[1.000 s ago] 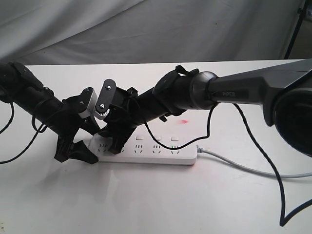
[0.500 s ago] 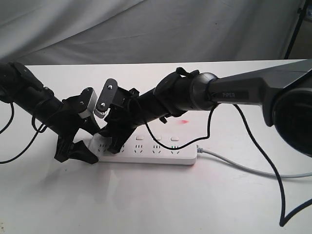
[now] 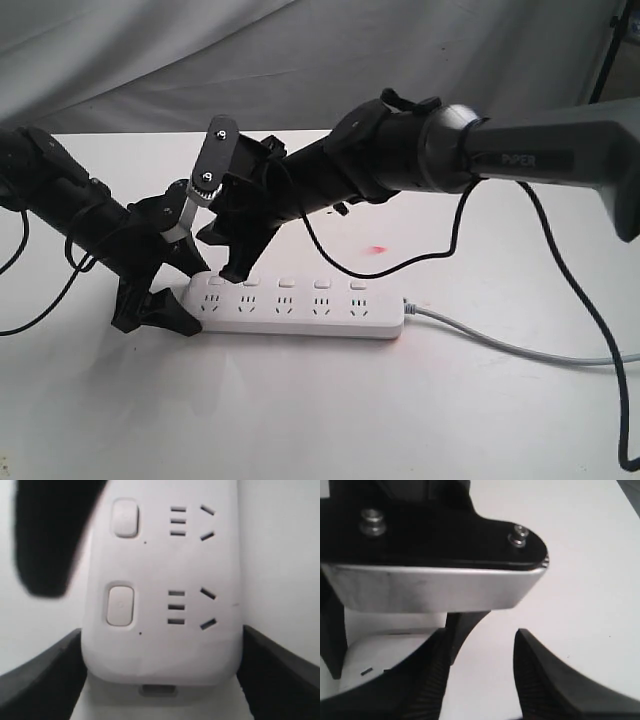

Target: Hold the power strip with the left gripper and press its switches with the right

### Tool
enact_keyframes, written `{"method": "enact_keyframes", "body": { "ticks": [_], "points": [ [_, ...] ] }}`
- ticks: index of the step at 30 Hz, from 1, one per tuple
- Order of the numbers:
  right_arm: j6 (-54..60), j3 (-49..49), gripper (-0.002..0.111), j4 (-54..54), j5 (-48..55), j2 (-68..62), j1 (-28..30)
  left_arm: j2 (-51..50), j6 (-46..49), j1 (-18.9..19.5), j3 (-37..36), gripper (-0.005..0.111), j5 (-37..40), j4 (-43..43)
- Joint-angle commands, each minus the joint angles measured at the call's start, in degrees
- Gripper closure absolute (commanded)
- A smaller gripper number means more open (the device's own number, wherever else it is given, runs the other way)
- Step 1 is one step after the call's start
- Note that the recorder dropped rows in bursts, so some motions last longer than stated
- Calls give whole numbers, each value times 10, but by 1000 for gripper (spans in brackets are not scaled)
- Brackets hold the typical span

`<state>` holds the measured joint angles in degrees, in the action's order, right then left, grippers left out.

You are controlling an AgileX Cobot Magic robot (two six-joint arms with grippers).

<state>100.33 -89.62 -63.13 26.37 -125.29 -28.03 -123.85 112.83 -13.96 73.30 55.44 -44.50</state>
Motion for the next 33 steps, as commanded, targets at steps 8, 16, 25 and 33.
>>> {"method": "enact_keyframes", "body": {
  "ticks": [8, 16, 25, 33],
  "points": [
    [-6, 59, 69, 11, 8, 17, 28, 3, 0, 0, 3, 50, 1, 0],
    [-6, 58, 69, 11, 5, -1, 28, 3, 0, 0, 3, 50, 1, 0],
    [-2, 58, 69, 6, -5, -15, 28, 3, 0, 0, 3, 50, 1, 0],
    [-1, 58, 69, 6, -6, -21, 27, 3, 0, 0, 3, 50, 1, 0]
  ]
}}
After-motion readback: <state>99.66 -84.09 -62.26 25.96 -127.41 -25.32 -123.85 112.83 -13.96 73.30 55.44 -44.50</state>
